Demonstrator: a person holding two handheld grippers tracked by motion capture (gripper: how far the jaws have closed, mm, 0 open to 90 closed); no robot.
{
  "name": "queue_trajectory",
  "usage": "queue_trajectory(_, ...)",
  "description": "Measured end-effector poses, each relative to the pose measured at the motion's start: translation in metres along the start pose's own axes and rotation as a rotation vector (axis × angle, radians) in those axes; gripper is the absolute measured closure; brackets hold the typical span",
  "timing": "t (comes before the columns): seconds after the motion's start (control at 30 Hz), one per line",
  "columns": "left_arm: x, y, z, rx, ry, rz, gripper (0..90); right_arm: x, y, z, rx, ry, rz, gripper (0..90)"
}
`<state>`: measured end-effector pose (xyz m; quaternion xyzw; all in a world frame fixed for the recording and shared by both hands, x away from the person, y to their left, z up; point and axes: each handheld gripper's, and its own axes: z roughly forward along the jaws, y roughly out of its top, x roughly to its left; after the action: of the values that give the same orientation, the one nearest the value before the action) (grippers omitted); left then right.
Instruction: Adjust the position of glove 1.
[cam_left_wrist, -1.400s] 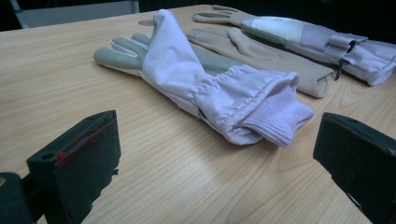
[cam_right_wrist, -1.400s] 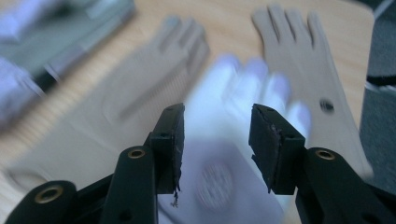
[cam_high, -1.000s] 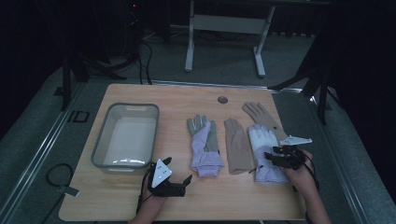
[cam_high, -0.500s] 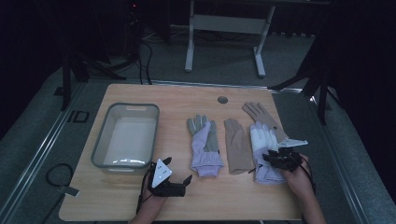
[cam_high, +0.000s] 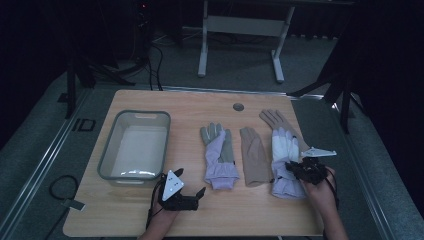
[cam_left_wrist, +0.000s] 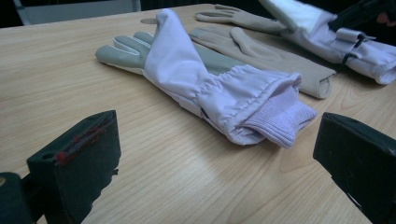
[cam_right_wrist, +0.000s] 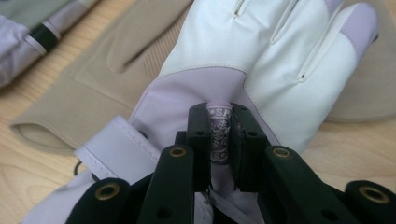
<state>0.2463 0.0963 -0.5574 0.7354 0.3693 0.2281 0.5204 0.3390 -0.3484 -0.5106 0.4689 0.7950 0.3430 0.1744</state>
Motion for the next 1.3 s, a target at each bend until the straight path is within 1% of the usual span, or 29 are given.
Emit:
queue_trajectory(0.07,0.0,0.0,0.0,-0.001,0.0,0.001,1.0,0.0,0.002,-0.003,-0.003,0.008,0.005,79.9)
queue_trajectory(0.1,0.0,0.0,0.0,-0.001,0.001,0.001,1.0,0.001,0.005,-0.011,-0.023,0.006,0.013,79.9)
queue_trajectory(0.17,0.0,0.0,0.0,-0.002,0.002,0.001,0.9,0.001,0.01,-0.02,-0.045,0.009,0.009,80.0)
queue_trajectory(0.2,0.0,0.0,0.0,-0.002,0.002,0.001,1.0,0.001,0.014,-0.023,-0.051,0.016,0.012,80.0)
queue_trajectory(0.23,0.0,0.0,0.0,-0.002,0.002,0.0,1.0,0.001,0.014,-0.023,-0.051,0.016,0.012,80.0)
queue_trajectory(0.27,0.0,0.0,0.0,0.001,0.002,0.0,1.0,0.001,0.021,-0.031,-0.066,0.005,0.0,80.0)
queue_trajectory(0.3,0.0,0.0,0.0,0.001,0.002,0.002,1.0,0.002,0.025,-0.034,-0.065,0.005,-0.002,80.0)
queue_trajectory(0.33,0.0,0.0,0.0,0.0,0.002,0.003,1.0,0.002,0.029,-0.037,-0.077,-0.008,-0.008,80.1)
queue_trajectory(0.47,0.0,0.0,0.0,-0.003,0.005,0.002,1.0,0.004,0.044,-0.046,-0.101,0.012,-0.015,80.0)
queue_trajectory(0.6,0.0,0.0,0.0,-0.001,0.006,0.006,1.0,0.011,0.061,-0.051,-0.118,0.01,-0.048,80.1)
queue_trajectory(0.63,0.0,0.0,0.0,-0.003,0.006,0.006,0.9,0.013,0.066,-0.052,-0.112,0.02,-0.059,80.0)
queue_trajectory(0.7,0.0,0.0,0.0,-0.002,0.006,0.004,1.0,0.02,0.075,-0.051,-0.114,0.025,-0.076,80.0)
queue_trajectory(0.83,0.0,0.0,0.0,-0.008,0.001,-0.001,1.0,0.036,0.094,-0.046,-0.106,0.053,-0.123,79.9)
queue_trajectory(0.87,0.0,0.0,0.0,-0.008,0.001,-0.001,0.9,0.036,0.094,-0.046,-0.106,0.053,-0.123,79.9)
queue_trajectory(0.9,0.0,0.0,-0.001,-0.011,0.001,-0.006,1.0,0.044,0.102,-0.042,-0.104,0.076,-0.134,79.9)
queue_trajectory(0.93,0.0,0.0,-0.001,-0.011,0.002,-0.007,1.0,0.049,0.105,-0.04,-0.103,0.078,-0.144,79.9)
queue_trajectory(0.97,0.0,0.0,-0.001,-0.011,0.002,-0.007,1.0,0.049,0.105,-0.04,-0.103,0.078,-0.144,79.9)
queue_trajectory(1.0,0.0,0.0,0.0,-0.01,0.004,-0.008,1.0,0.057,0.111,-0.034,-0.095,0.093,-0.162,79.9)
queue_trajectory(1.03,0.0,0.0,0.0,-0.009,0.006,-0.002,1.0,0.062,0.114,-0.031,-0.097,0.092,-0.171,79.9)
queue_trajectory(1.07,0.0,0.0,-0.001,-0.01,0.006,-0.002,1.0,0.067,0.117,-0.028,-0.09,0.102,-0.173,79.9)
queue_trajectory(1.1,0.0,0.0,-0.001,-0.01,0.006,-0.002,1.0,0.067,0.117,-0.028,-0.09,0.102,-0.173,79.9)
queue_trajectory(1.13,0.0,0.0,-0.001,-0.011,0.003,-0.005,0.9,0.077,0.121,-0.021,-0.084,0.118,-0.18,79.9)
queue_trajectory(1.17,0.001,0.0,-0.001,-0.012,0.004,-0.006,1.0,0.082,0.123,-0.018,-0.08,0.133,-0.187,79.9)
queue_trajectory(1.3,0.001,-0.001,-0.001,-0.014,0.002,-0.006,0.9,0.103,0.131,-0.004,-0.068,0.164,-0.201,79.9)
